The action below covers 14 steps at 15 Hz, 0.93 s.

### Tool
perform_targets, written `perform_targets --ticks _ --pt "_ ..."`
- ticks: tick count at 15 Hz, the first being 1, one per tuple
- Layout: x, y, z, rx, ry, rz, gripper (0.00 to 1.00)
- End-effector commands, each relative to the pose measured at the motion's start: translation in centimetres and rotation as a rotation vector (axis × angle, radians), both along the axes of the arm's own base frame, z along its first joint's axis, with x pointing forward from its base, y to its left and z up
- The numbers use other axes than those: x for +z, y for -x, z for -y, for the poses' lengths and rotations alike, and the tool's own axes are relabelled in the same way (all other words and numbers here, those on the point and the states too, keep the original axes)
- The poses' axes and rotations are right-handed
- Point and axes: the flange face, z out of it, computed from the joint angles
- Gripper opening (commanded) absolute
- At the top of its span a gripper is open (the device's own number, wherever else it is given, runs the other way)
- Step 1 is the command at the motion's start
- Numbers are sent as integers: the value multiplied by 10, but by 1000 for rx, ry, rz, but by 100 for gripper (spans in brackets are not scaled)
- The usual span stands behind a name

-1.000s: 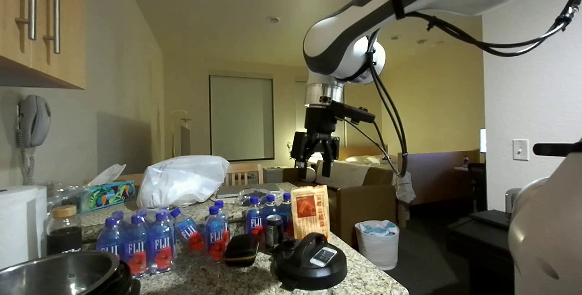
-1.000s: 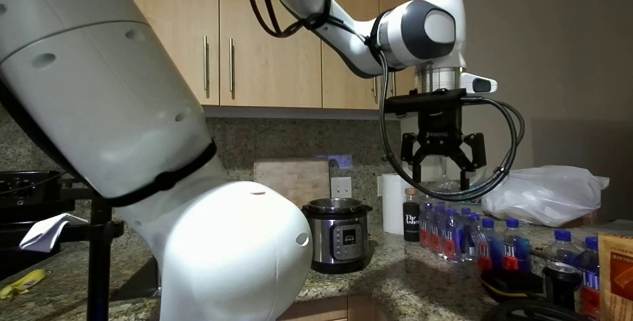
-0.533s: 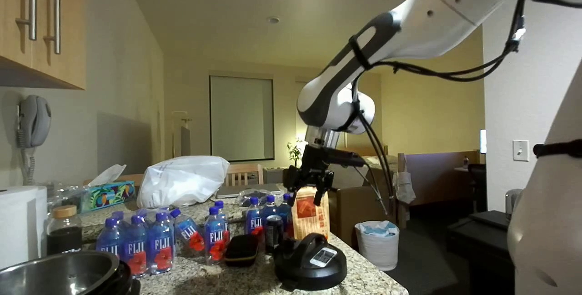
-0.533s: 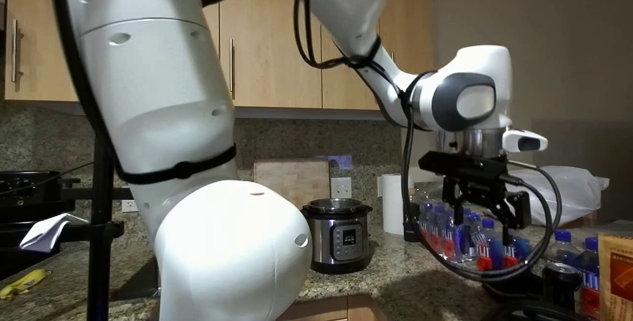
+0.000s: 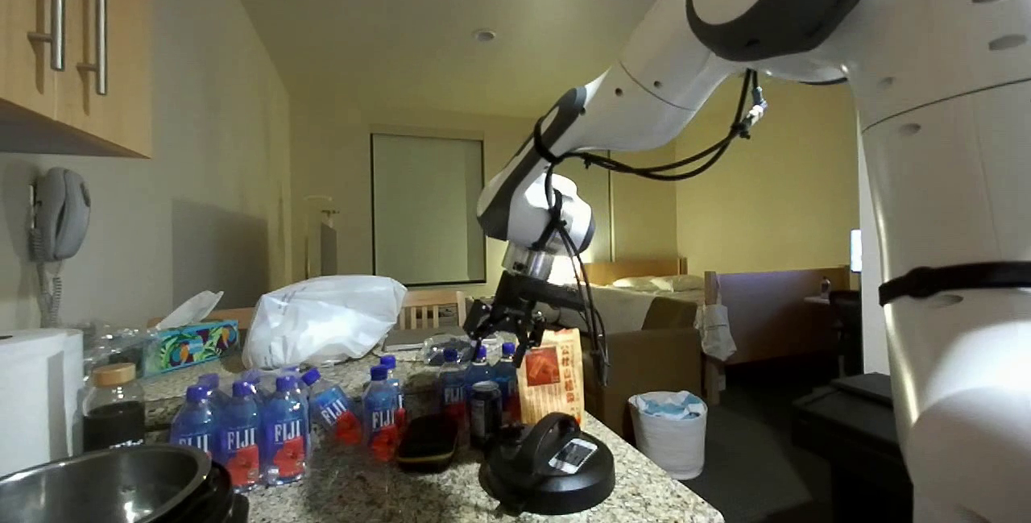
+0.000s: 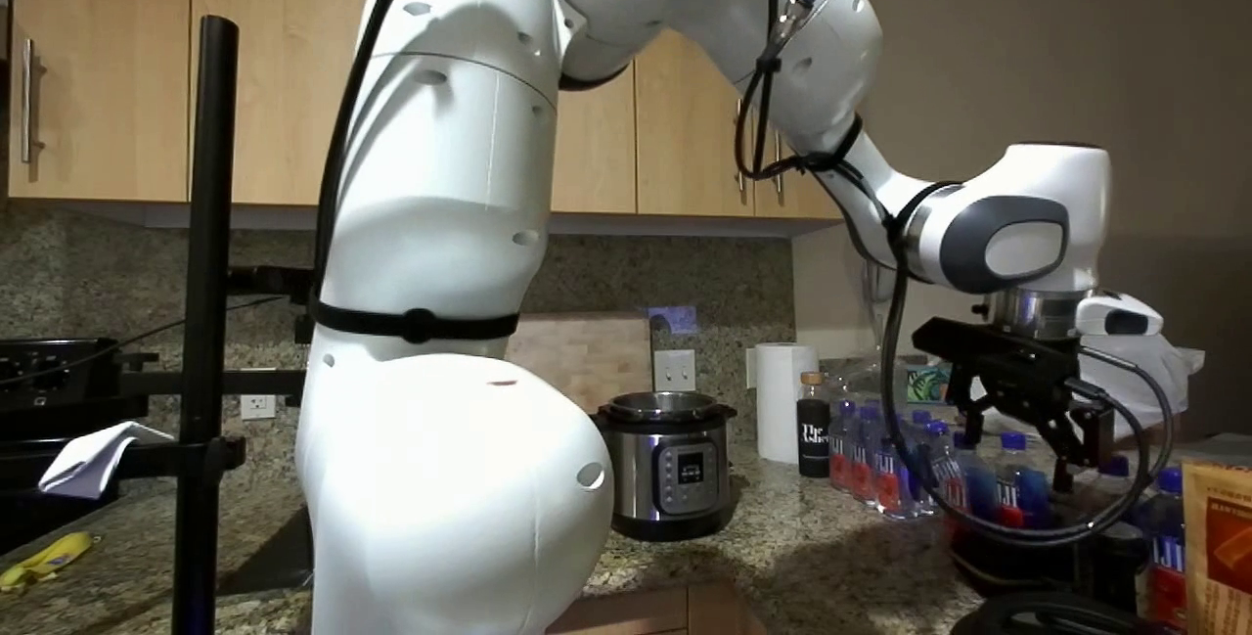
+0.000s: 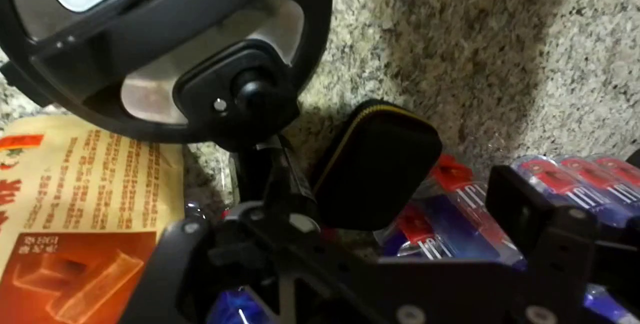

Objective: Put the black lid on the rice cooker

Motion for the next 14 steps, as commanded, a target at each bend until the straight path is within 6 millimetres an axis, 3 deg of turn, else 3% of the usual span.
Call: perform_targets --ticks 1,7,14 --pt "14 -25 10 40 -94 -75 100" --pt "24 -38 18 88 -169 -222 100" --pt "25 -52 26 -31 -180 -246 100"
